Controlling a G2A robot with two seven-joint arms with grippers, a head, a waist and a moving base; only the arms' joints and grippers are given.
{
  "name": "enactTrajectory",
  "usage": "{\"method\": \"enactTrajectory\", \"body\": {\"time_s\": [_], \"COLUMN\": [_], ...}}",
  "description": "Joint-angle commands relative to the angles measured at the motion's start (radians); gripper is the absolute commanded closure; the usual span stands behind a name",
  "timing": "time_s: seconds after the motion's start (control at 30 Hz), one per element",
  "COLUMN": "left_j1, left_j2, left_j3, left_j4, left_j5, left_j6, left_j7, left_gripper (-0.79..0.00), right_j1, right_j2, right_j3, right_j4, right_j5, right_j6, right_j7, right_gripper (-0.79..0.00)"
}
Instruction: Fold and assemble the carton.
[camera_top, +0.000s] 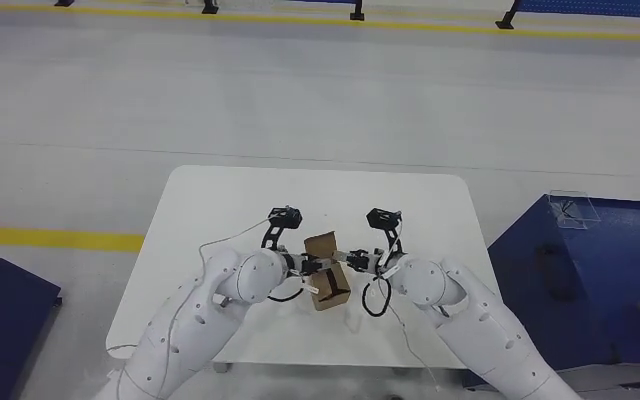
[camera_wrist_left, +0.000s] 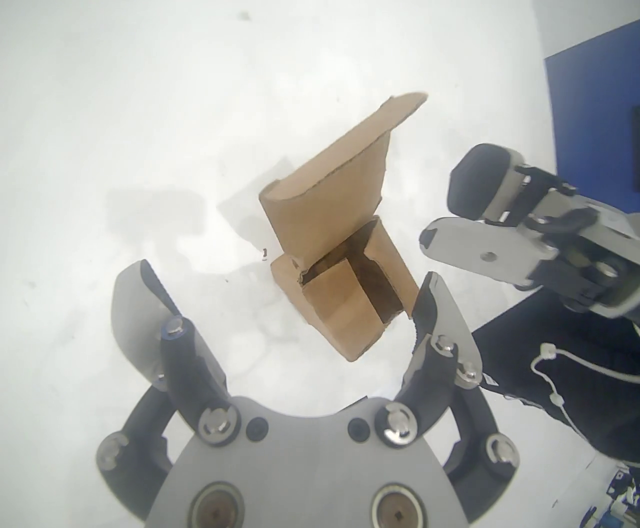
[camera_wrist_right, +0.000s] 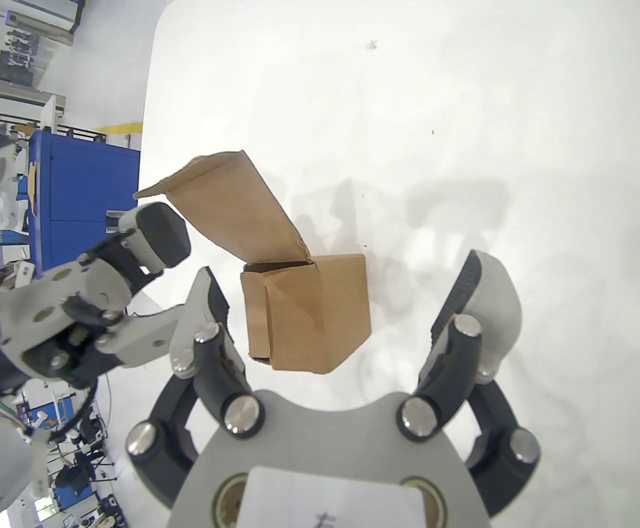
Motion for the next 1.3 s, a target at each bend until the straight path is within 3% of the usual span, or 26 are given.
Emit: {"method": "enactTrajectory", "body": {"time_s": [0.0, 0.1, 0.13, 0.2, 0.27, 0.37, 0.43, 0.53, 0.67, 1.03, 1.27], "left_j1": [0.012, 0.003, -0.006, -0.031, -0.062, -0.105, -0.134, -0.167, -0.187, -0.175, -0.064], "left_j2": [0.010, 0.013, 0.011, 0.004, -0.006, -0.026, -0.041, -0.059, -0.071, -0.070, -0.057], "left_j3": [-0.052, -0.084, -0.087, -0.078, -0.056, -0.016, 0.015, 0.045, 0.057, 0.049, 0.007], "left_j4": [0.021, 0.091, 0.124, 0.185, 0.248, 0.334, 0.377, 0.429, 0.467, 0.469, 0.271], "left_j5": [-0.062, -0.149, -0.181, -0.231, -0.247, -0.273, -0.286, -0.299, -0.312, -0.329, -0.284], "left_j6": [-0.151, -0.310, -0.345, -0.418, -0.455, -0.458, -0.469, -0.490, -0.522, -0.541, -0.410], "left_j7": [0.006, 0.001, -0.003, -0.009, 0.000, 0.019, 0.025, 0.042, 0.061, 0.046, 0.209], "left_gripper": [-0.785, -0.767, -0.646, -0.600, -0.499, -0.480, -0.342, -0.308, -0.009, 0.000, 0.000], "right_j1": [-0.019, -0.051, -0.061, -0.078, -0.095, -0.112, -0.119, -0.127, -0.131, -0.137, -0.164], "right_j2": [0.002, 0.007, 0.009, 0.014, 0.017, 0.019, 0.019, 0.018, 0.015, 0.011, 0.016], "right_j3": [0.061, 0.141, 0.164, 0.200, 0.226, 0.245, 0.251, 0.254, 0.258, 0.272, 0.346], "right_j4": [-0.001, -0.005, -0.006, -0.010, -0.016, -0.027, -0.033, -0.041, -0.046, -0.051, -0.085], "right_j5": [0.060, 0.162, 0.189, 0.208, 0.218, 0.224, 0.225, 0.222, 0.227, 0.255, 0.275], "right_j6": [-0.003, -0.020, -0.023, -0.029, -0.024, -0.020, -0.016, -0.012, -0.004, -0.002, -0.018], "right_j7": [-0.061, -0.081, -0.078, -0.077, -0.083, -0.078, -0.079, -0.078, -0.084, -0.106, -0.137], "right_gripper": [-0.785, -0.785, -0.785, -0.785, -0.785, -0.785, -0.785, -0.785, -0.785, -0.785, -0.785]}}
